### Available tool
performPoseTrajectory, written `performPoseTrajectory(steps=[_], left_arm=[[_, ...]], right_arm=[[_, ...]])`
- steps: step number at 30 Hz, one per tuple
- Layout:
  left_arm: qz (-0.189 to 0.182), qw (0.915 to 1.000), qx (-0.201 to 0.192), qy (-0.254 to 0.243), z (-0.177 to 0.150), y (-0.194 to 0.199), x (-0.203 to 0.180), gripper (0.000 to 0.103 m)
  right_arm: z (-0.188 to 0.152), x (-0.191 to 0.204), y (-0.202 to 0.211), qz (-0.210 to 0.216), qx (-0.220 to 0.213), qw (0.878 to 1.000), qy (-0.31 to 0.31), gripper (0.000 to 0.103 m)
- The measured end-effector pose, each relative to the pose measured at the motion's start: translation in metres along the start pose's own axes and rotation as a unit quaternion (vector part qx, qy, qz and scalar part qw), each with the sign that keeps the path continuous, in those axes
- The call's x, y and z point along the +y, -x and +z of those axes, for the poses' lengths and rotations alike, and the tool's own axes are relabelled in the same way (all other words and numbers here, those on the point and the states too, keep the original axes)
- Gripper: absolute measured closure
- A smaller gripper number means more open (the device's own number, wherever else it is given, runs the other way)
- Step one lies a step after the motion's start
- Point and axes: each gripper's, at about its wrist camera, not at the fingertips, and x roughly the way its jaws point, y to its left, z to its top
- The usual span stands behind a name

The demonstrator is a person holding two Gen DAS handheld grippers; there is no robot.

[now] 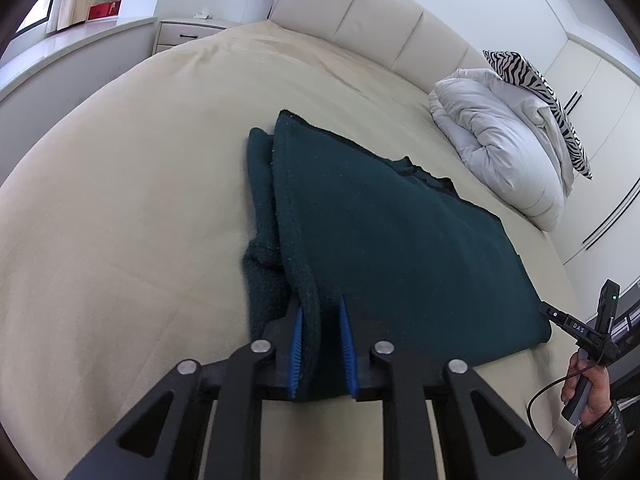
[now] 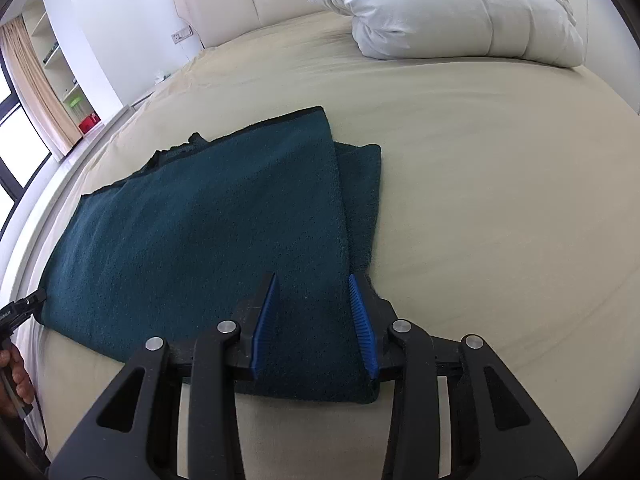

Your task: Fold small clothes

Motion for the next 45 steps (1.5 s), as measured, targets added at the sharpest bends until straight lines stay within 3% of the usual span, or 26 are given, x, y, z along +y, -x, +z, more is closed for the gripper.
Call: performPoseTrajectory(steps=[5, 13, 20, 29, 31, 36, 39, 43, 45], left_arm=[[0.009, 0.9999, 0.002, -0.009, -0.001, 0.0, -0.002, 0.096], [0.019, 0.9997, 0.008, -0.017, 0.001, 0.001, 0.002, 0.097], [0.019, 0.9996, 0.015, -0.013, -0.001, 0.002, 0.011, 0.097], [-0.017, 0.9995, 0.015, 0.022, -0.004, 0.007, 0.024, 0.096], [-0.022, 0.9991, 0.014, 0.032, -0.004, 0.008, 0.026, 0.096], [-0.037, 0.9982, 0.007, 0.046, -0.003, 0.013, 0.025, 0.071], [-0.023, 0.9989, -0.002, 0.04, -0.001, 0.016, 0.021, 0.056], [-0.012, 0.9988, 0.007, 0.046, -0.004, 0.01, 0.026, 0.059], [-0.004, 0.9991, 0.008, 0.04, -0.005, 0.01, 0.026, 0.075]], right_arm=[[0.0, -0.002, -0.001, -0.025, 0.011, 1.0, 0.002, 0.097], [-0.005, -0.005, 0.017, -0.022, 0.0, 1.0, -0.013, 0.1], [-0.029, -0.024, 0.023, -0.016, 0.007, 0.999, -0.05, 0.101], [-0.038, -0.025, 0.02, 0.009, 0.007, 0.999, -0.053, 0.101], [-0.038, -0.021, 0.018, 0.013, 0.014, 0.999, -0.046, 0.099], [-0.032, -0.02, 0.031, 0.028, -0.007, 0.998, -0.064, 0.095], [-0.027, -0.014, 0.036, 0.02, -0.022, 0.998, -0.051, 0.088], [-0.024, -0.007, 0.031, 0.016, -0.01, 0.999, -0.045, 0.06], [-0.026, -0.006, 0.025, 0.007, 0.0, 0.999, -0.044, 0.06]])
